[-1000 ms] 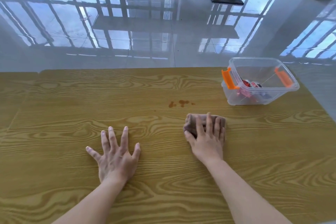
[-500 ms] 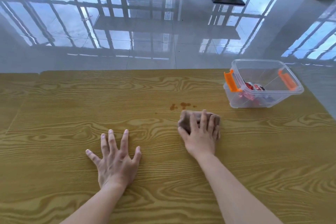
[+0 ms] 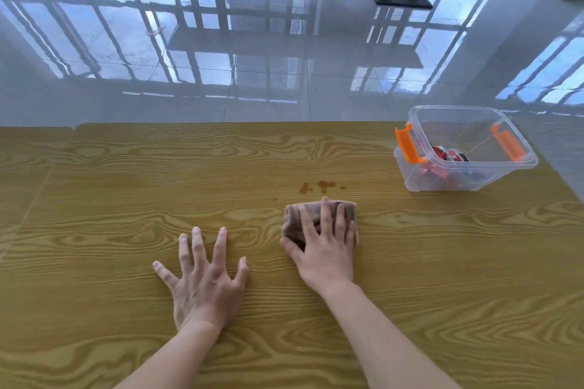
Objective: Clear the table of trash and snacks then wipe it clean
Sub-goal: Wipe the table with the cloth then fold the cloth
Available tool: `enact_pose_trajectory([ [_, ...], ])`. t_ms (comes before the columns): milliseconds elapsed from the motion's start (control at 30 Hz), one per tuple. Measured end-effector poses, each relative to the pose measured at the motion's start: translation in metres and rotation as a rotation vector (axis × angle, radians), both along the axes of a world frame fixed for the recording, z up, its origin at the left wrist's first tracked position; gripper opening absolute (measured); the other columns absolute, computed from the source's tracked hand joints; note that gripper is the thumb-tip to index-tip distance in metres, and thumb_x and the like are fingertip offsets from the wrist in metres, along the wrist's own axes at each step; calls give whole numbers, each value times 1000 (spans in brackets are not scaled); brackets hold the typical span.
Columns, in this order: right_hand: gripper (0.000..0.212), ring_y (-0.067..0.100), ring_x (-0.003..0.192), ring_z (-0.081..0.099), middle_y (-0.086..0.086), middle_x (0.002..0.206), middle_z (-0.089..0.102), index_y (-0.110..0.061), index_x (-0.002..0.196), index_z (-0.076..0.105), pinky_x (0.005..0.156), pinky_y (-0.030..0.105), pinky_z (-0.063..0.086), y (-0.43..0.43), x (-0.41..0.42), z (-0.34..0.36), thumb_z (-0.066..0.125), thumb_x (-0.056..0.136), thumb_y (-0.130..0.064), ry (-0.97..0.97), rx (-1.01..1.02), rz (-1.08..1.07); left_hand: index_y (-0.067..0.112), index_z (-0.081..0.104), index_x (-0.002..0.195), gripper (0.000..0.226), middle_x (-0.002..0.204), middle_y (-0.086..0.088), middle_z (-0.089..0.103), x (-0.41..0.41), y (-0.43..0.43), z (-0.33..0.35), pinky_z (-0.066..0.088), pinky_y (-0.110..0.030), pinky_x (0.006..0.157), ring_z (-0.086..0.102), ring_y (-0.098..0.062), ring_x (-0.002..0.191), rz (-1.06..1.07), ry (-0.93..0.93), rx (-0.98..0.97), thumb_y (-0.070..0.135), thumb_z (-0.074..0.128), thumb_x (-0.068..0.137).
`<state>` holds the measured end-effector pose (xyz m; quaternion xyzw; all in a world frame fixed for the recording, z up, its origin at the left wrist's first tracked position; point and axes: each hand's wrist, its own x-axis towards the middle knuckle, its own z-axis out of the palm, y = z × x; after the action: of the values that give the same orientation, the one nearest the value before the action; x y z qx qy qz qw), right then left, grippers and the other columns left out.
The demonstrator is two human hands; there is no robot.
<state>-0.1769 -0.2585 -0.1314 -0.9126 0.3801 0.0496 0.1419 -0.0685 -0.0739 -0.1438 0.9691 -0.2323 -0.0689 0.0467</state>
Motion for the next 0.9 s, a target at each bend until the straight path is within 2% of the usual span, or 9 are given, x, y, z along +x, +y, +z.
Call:
enact_pose_trajectory([
  [100, 71, 29, 152, -14, -3, 167, -10, -55, 151, 8, 118, 52, -1, 47, -37, -13, 24, 87, -82, -85, -95, 312, 44, 12, 151, 72, 164, -7, 4, -1, 0, 1, -6, -70, 112, -7, -27, 150, 2, 0, -9, 74, 15, 85],
  [167, 68, 26, 153, -2, -7, 167, -2, -56, 150, 13, 117, 51, 6, 33, -70, -13, 28, 88, -81, -85, -129, 359, 43, 14, 151, 72, 164, -7, 6, 0, 0, 1, -5, -71, 112, -5, -28, 150, -3, 2, -7, 73, 16, 85],
  [267, 67, 23, 152, -11, -7, 167, -5, -57, 149, 11, 121, 49, 2, -27, -82, -4, 19, 87, -81, -13, -168, 162, 42, 15, 152, 72, 164, -8, 7, 0, 0, 0, -5, -71, 111, -3, -28, 150, -10, 2, -13, 72, 17, 86],
  [333, 70, 24, 151, -19, -5, 166, -15, -54, 151, 5, 122, 49, -5, -54, -63, 5, 19, 87, -79, 24, -84, -88, 43, 13, 152, 72, 164, -8, 5, 0, 0, 0, -5, -71, 112, -4, -28, 150, -9, 0, -15, 72, 16, 86],
  [400, 70, 27, 149, -24, -3, 164, -21, -51, 152, 1, 121, 51, -11, -50, -39, 7, 23, 90, -75, 39, -12, -192, 43, 12, 152, 72, 164, -7, 4, 0, 0, -1, -5, -71, 112, -5, -28, 150, -6, 4, -12, 73, 17, 86],
  [467, 69, 28, 148, -26, -2, 164, -22, -52, 151, 2, 121, 50, -11, -21, -38, 0, 26, 91, -74, -9, -16, -29, 43, 12, 152, 73, 164, -7, 4, 0, 1, -1, -4, -71, 112, -6, -27, 150, -6, 5, -14, 73, 16, 86],
  [600, 64, 26, 153, -5, -3, 167, -1, -54, 151, 16, 118, 51, 8, -10, -88, -13, 30, 91, -73, -77, -142, 387, 42, 13, 152, 73, 164, -8, 5, 0, 0, -1, -5, -71, 112, -4, -27, 150, -7, -3, -15, 73, 16, 86],
  [767, 68, 27, 151, -19, -1, 166, -14, -51, 151, 4, 122, 49, -6, -98, -34, -3, 22, 90, -72, 43, -79, -67, 42, 11, 152, 73, 164, -7, 5, 1, 1, -1, -4, -71, 112, -5, -27, 150, -6, 2, -21, 73, 15, 85],
  [900, 67, 29, 149, -22, -1, 165, -17, -48, 153, 0, 120, 49, -15, -131, 14, 0, 23, 93, -69, 53, 11, -199, 43, 12, 152, 74, 164, -7, 6, 0, 0, -2, -4, -71, 112, -4, -27, 150, -2, -2, -22, 73, 15, 85],
])
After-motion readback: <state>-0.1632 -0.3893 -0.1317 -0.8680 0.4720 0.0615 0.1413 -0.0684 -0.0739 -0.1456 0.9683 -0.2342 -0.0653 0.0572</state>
